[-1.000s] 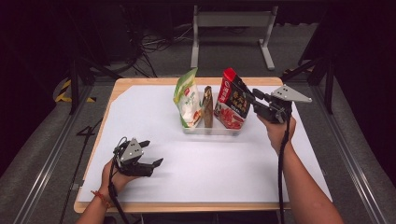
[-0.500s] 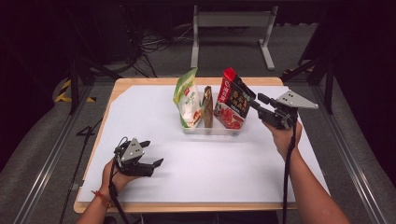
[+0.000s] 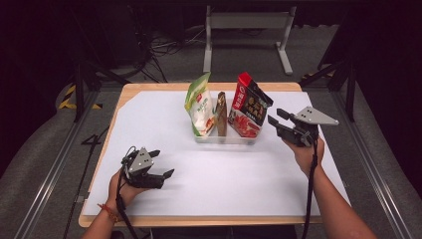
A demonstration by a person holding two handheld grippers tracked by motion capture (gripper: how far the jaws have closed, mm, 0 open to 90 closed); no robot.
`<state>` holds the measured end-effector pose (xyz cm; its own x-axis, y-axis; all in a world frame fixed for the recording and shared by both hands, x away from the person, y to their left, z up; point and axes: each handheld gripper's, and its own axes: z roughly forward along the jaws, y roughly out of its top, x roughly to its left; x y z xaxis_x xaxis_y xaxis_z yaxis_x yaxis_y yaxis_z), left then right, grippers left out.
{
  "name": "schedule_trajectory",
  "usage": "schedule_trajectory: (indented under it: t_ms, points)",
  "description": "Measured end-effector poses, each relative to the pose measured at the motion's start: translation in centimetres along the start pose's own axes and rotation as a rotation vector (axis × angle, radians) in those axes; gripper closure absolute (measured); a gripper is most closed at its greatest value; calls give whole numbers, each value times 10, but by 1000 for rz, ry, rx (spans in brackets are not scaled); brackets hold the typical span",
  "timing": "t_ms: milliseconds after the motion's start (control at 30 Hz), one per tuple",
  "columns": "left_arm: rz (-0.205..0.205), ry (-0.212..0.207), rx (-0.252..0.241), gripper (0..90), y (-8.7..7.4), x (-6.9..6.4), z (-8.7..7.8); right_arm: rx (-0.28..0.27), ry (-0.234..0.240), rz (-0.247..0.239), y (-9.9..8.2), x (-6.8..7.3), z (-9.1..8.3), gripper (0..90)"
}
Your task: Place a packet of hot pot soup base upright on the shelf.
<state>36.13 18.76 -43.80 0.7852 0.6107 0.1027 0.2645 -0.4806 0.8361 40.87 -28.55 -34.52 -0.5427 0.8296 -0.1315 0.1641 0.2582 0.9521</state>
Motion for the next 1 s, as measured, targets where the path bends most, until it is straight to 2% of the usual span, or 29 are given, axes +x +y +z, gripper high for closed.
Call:
schedule_trajectory:
  t_ms: [100, 200, 400, 567, 767, 1000]
  points:
    - [2, 0, 3, 185, 0, 0, 0, 3, 4, -11, -4, 1, -3, 522]
    - [0, 4, 9, 184, 0, -1, 1, 13, -11, -36, -10, 4, -6, 491]
    - [3, 1, 8, 182, 0, 0, 0, 28, 12, -52, -20, 6, -11, 446]
    - [4, -1, 7, 179, -1, -1, 0, 49, 13, -87, -32, 8, -17, 361]
    - [6, -3, 7, 180, 0, -1, 0, 67, 32, -89, -45, 6, -25, 298]
    - [1, -7, 7, 179, -1, -1, 0, 85, 17, -135, -56, 6, -36, 236]
